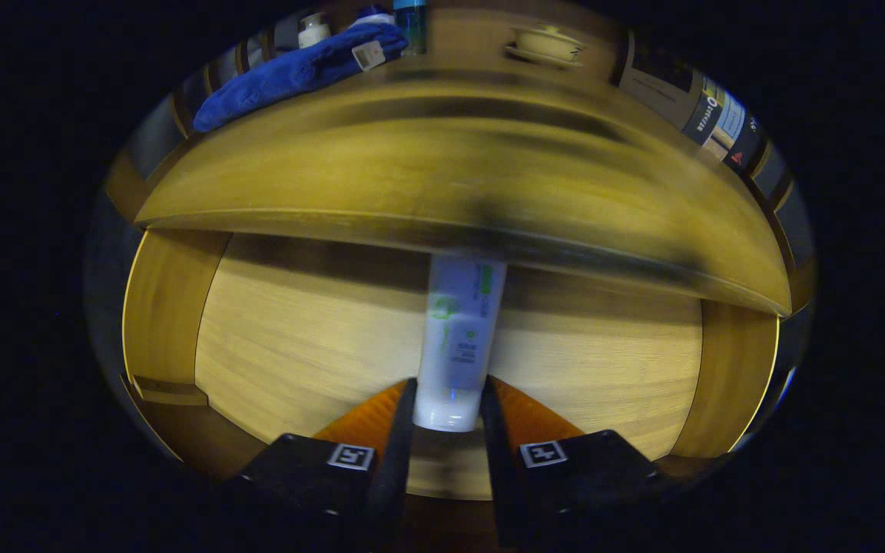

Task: Pull open the drawer, take out the items inside it, and place them on the countertop above the cabinet.

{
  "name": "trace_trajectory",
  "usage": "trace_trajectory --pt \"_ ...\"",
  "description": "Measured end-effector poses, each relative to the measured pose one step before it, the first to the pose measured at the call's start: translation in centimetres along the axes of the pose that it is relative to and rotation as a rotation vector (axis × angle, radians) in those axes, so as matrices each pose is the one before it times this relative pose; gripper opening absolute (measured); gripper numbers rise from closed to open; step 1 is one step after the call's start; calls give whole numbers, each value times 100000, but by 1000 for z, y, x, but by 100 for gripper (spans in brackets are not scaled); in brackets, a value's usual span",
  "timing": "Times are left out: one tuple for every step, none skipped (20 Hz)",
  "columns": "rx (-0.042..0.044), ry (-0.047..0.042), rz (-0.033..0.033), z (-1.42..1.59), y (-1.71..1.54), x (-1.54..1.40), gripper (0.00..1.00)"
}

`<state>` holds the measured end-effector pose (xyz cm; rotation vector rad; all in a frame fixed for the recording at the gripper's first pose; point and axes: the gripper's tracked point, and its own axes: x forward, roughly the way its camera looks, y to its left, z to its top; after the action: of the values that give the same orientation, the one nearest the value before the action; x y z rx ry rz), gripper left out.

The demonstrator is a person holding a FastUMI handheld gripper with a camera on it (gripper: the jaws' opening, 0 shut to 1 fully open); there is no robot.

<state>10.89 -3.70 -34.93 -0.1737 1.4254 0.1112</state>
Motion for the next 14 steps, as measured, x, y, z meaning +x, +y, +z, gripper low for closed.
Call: trace_trajectory --pt "-164 -708 217 1108 -516 -806 52" --pt "-1069 -1495 728 1201 -515 -835 46" --pt "-1253 -1809 2031 1272 -306 -1183 44" --pt "-277 -1794 2646 1441 -212 -1311 42" --pt "190 -1586 2050 1614 -257 -1340 42" --pt "147 -1489 1807 1833 -351 -1353 42" --pt "-120 -869 1825 1931 -409 -1225 42" --pt "466 -658 1507 2056 -518 -1161 42" --pt "708 -749 1311 2220 -539 -1079 42" --pt "440 -1246 1233 -4102 1631 736 42" --pt "125 -1309 1216 3785 141 -1774 42" --pt "-759 -580 1616 -2251 632 3544 42" --pt "-283 -382 1241 1633 -530 -2398 41" --pt "356 -370 1369 -381 191 -866 42"
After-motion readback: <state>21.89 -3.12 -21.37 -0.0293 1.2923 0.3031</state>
